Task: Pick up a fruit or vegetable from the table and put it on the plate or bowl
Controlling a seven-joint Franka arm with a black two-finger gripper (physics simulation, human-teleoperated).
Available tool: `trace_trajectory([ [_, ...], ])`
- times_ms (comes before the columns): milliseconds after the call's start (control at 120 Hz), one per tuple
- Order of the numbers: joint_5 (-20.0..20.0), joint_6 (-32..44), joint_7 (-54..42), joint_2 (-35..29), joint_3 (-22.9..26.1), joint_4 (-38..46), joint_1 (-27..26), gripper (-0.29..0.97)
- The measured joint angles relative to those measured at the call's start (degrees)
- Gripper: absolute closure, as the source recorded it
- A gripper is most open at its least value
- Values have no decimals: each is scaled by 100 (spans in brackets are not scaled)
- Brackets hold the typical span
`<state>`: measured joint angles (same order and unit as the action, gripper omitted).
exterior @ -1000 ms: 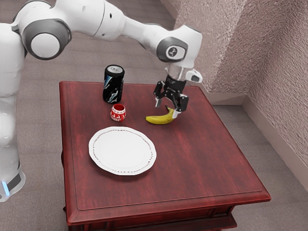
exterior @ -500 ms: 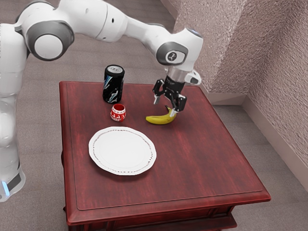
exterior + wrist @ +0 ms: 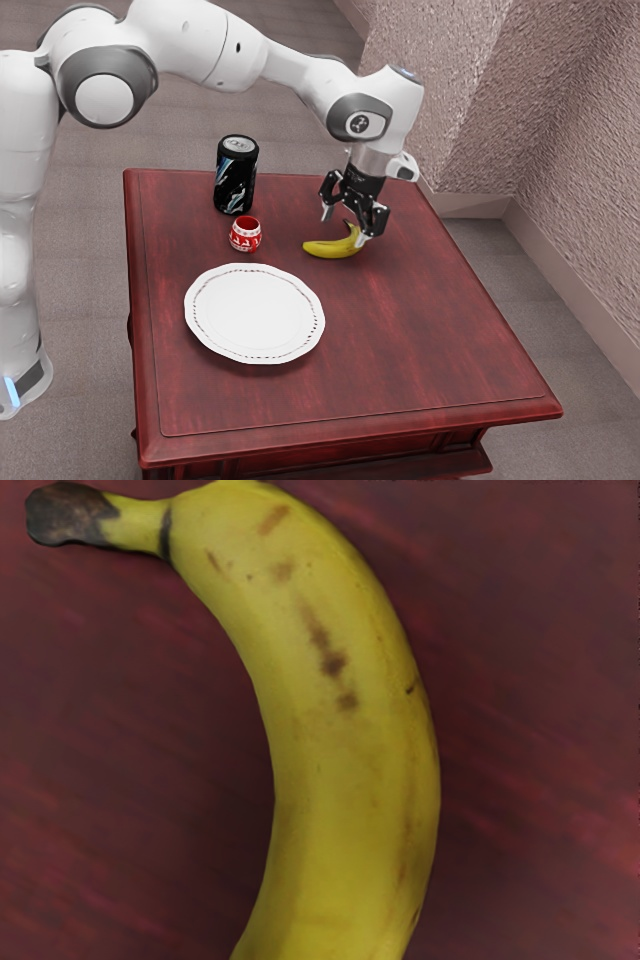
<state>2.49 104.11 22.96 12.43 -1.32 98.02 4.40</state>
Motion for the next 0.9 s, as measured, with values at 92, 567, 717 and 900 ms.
trace_trajectory([
  [92,-9,4,13,11,0,-9,-13,0],
  [567,-37,-12,83,52,1,-96,-258,0],
  [717,-38,-15,107,68,0,-89,-253,0],
  [900,-96,-19,128,58,-19,-78,-249,0],
])
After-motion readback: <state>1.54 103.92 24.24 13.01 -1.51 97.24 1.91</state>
